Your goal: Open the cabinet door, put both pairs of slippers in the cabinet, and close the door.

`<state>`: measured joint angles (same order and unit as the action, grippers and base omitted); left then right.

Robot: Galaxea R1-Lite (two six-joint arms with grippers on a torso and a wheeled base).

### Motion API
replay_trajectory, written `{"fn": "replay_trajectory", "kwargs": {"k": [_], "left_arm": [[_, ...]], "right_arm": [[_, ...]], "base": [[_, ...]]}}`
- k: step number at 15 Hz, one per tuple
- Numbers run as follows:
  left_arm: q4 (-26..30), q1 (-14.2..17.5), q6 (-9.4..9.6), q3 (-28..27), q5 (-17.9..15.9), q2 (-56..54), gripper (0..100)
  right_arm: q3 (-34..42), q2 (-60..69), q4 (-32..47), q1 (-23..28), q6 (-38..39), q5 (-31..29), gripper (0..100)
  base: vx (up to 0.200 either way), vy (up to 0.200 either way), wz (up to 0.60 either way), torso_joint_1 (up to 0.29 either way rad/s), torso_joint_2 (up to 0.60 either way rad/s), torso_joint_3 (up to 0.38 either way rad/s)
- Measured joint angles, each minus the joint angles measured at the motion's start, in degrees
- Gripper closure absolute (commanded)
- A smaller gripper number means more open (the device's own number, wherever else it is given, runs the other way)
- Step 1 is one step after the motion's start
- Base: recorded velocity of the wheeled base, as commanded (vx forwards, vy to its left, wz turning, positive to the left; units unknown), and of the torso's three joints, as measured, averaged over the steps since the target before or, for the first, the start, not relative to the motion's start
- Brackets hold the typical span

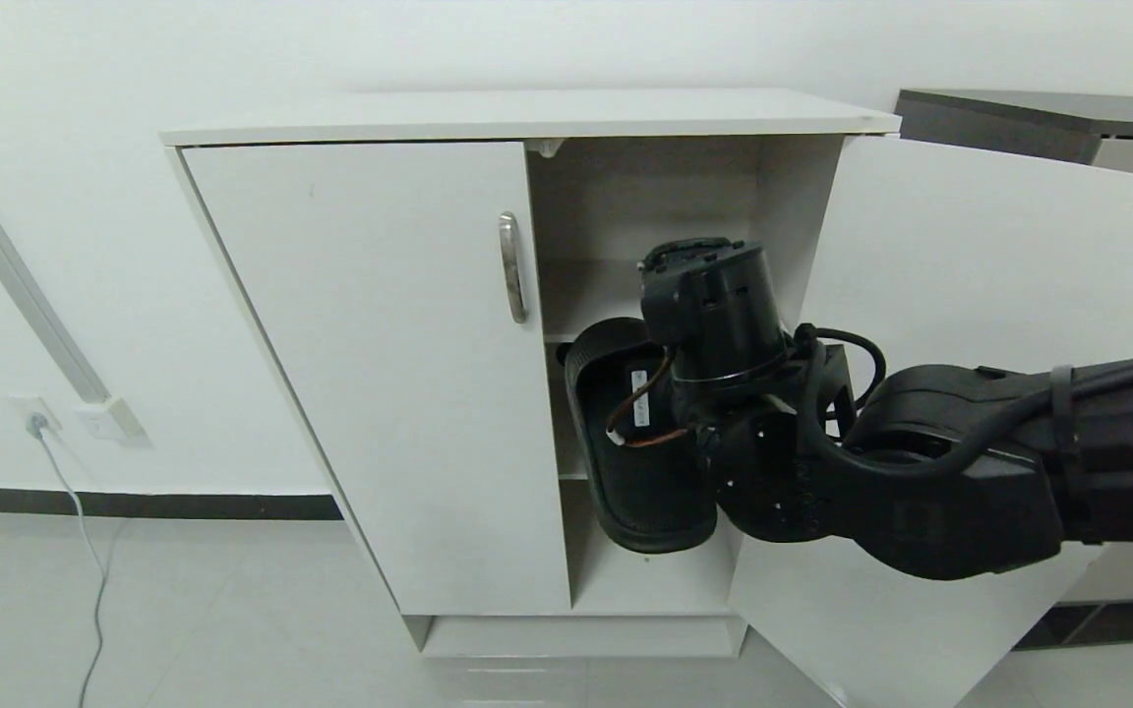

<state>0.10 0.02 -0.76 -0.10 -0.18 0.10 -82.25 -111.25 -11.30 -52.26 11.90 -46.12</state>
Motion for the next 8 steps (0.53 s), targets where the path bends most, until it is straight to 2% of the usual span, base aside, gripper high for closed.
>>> {"fn": "replay_trajectory", "kwargs": {"k": [4,8], "left_arm": [[0.0,0.0,-0.06,0.0,0.0,0.0,100],[0.0,0.0,-0.02,0.0,0.0,0.0,100]], "right_arm": [[-0.2,-1.4,-3.4,1.5,-0.8,0.0,100],[-0.2,-2.2,-3.8,3.0,-0.9,0.1,100]], "base": [[0.0,0.0,0.0,0.0,0.0,0.0],[0.2,0.0,0.0,0.0,0.0,0.002]]}}
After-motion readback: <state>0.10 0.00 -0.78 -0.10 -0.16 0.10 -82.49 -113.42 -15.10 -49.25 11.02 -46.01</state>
